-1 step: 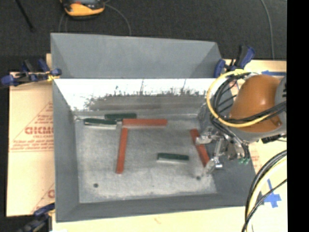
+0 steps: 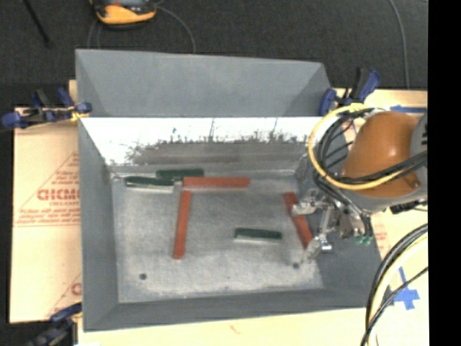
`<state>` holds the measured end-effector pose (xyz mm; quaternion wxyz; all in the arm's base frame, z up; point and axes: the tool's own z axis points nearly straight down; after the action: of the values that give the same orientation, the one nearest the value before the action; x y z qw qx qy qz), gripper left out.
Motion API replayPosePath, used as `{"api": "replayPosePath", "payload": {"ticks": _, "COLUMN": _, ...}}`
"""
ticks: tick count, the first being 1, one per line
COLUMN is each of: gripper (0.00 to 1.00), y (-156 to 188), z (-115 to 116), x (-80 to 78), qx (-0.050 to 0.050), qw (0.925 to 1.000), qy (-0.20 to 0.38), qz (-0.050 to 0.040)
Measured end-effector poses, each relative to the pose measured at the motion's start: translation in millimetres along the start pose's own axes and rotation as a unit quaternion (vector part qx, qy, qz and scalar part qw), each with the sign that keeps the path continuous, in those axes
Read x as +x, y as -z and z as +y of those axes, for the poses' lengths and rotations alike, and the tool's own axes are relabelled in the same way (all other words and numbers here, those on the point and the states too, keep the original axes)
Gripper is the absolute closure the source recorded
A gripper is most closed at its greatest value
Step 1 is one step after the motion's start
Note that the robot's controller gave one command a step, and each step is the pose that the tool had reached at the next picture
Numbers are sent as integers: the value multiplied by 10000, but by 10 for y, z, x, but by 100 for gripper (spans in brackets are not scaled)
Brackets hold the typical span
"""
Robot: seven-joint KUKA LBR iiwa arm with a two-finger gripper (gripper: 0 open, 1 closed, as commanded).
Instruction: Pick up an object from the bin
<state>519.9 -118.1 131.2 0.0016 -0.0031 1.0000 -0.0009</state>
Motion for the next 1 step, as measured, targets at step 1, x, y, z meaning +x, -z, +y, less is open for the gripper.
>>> {"api": "replayPosePath", "payload": {"ticks": 1, "gripper": 100, "y": -522, "z": 377, "x": -717, "qx": 5, "qw": 9948, "qy": 1021, "qz": 58}}
